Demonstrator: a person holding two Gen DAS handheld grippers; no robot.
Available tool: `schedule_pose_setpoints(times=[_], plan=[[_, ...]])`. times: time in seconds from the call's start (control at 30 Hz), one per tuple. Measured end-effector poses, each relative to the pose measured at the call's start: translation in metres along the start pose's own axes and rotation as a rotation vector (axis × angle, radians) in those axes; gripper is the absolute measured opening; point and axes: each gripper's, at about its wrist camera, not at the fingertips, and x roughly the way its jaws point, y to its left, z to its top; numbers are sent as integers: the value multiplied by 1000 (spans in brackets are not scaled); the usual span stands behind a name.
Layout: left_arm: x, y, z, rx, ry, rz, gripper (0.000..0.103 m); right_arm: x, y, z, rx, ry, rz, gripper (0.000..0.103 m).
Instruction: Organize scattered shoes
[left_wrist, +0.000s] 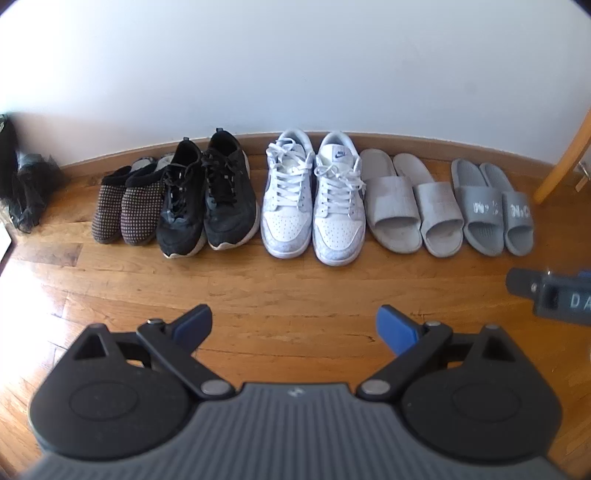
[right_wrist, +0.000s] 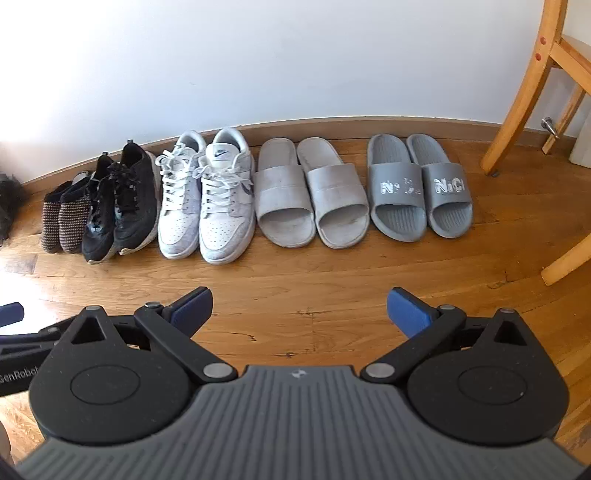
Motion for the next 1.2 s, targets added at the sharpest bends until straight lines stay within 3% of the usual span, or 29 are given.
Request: schedule_pose_setpoints(times=[1.2], plan=[[8, 0, 3, -21, 15, -9, 96, -1, 13, 6, 14, -27, 0, 102]])
